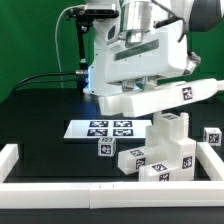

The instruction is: Assemble chair

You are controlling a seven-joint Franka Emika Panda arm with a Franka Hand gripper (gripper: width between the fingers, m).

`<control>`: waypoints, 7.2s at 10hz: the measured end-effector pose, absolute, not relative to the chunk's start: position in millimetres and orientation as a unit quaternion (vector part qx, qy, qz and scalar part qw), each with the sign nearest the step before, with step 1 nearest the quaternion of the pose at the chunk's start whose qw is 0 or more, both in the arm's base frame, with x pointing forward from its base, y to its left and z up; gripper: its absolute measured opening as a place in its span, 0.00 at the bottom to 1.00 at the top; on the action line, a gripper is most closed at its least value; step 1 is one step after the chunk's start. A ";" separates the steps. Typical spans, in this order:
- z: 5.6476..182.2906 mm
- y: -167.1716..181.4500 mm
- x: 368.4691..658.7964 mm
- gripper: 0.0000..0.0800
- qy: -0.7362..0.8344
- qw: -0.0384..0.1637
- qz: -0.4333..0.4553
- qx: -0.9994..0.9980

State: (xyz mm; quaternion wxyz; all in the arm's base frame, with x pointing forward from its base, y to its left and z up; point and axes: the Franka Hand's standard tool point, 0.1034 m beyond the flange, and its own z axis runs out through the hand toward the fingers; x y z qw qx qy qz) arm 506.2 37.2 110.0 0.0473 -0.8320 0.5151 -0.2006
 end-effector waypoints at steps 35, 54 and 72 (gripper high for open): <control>165.1 -108.2 486.0 0.36 0.239 0.036 -0.175 -0.954; 71.1 -166.2 493.2 0.36 0.143 -0.137 -0.169 -0.966; 26.2 -134.8 469.4 0.81 0.057 -0.065 -0.100 -0.991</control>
Offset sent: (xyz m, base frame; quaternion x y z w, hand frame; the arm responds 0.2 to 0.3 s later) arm 0.0000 0.0000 0.0000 0.0000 0.0000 0.0000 1.0000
